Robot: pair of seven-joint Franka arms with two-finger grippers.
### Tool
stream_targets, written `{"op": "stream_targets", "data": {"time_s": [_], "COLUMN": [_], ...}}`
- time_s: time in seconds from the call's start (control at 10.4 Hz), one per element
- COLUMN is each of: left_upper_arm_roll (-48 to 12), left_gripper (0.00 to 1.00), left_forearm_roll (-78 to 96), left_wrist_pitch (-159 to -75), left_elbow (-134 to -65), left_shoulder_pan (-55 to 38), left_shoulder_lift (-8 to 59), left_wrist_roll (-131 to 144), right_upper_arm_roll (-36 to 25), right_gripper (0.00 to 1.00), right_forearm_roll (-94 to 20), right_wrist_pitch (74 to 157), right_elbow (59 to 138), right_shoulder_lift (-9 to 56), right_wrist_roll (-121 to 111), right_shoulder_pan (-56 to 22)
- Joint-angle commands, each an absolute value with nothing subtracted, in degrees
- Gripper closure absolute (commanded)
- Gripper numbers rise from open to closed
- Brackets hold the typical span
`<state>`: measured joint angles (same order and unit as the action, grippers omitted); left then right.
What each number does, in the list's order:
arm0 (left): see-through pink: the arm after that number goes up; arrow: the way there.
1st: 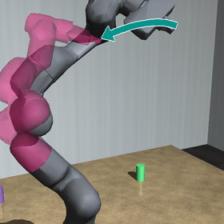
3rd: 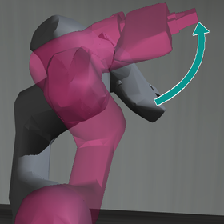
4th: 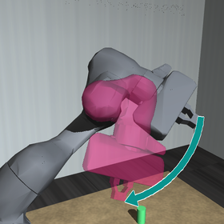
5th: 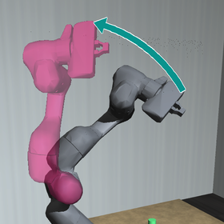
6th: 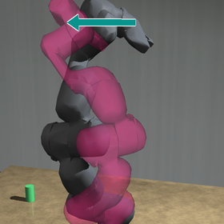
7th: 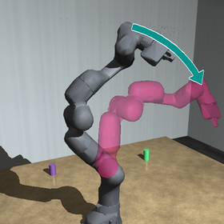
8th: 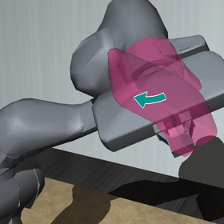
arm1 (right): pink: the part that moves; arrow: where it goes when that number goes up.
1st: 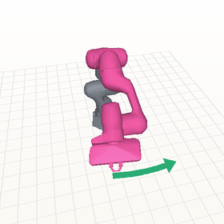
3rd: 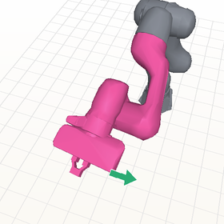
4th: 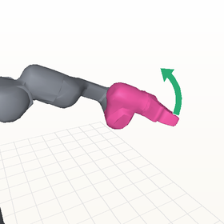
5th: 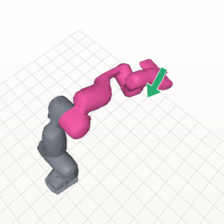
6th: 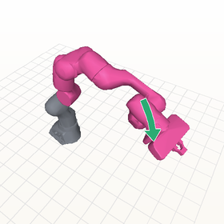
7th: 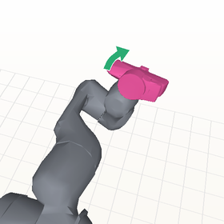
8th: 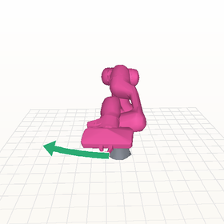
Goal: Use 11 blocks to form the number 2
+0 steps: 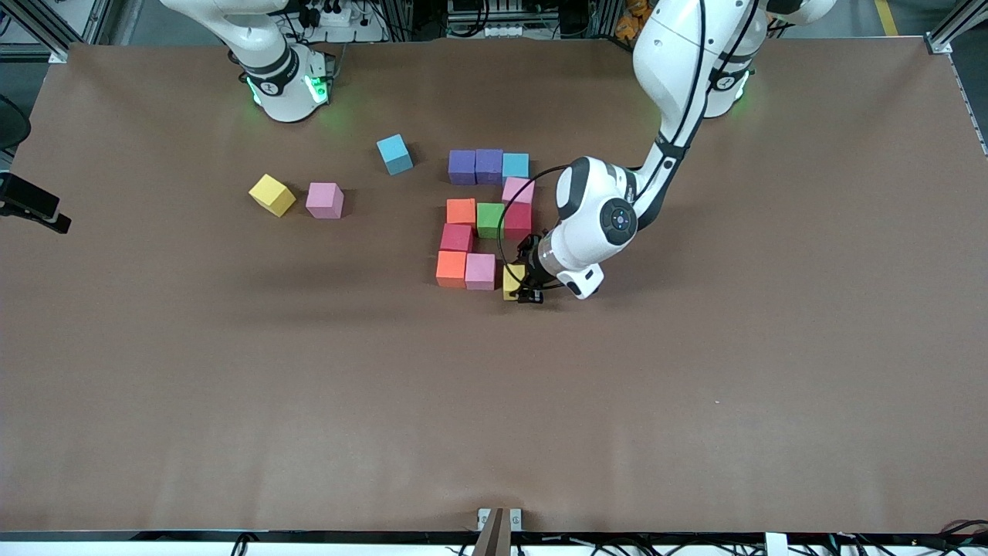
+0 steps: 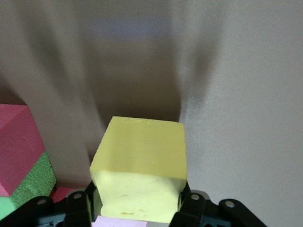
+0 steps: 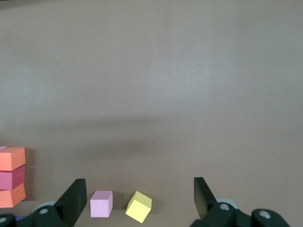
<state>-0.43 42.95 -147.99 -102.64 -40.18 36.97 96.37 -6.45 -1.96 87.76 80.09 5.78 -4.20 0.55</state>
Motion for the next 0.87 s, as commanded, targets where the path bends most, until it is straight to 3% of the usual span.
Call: {"op": "stream_targets", "data": {"time_s": [0.0,0.77], "left_upper_arm_roll": [-2.0,-3.1], "left_gripper": [0.37,0.35], "left_forearm_roll": [44.6,44.6], "left_wrist_pitch": [-149.1,-149.1], "left_elbow": [-103.4,-104.2], "left_shoulder_pan": [-39.3,-39.2], "left_shoulder_lift": [36.3,36.8], "left_wrist_roll": [96.7,96.5], "right_upper_arm_roll": [-5.5,-5.5], "right_gripper": [0.0,0.0], "right_forearm_roll": [-1.3,-1.5], "right_wrist_pitch": [86.9,87.1], "right_elbow": [79.4,79.4], "right_shoulder_lift": [5.6,5.9], "right_wrist_roll": [-3.0,-2.9], "right_shoulder_pan": [1.2,1.1]}}
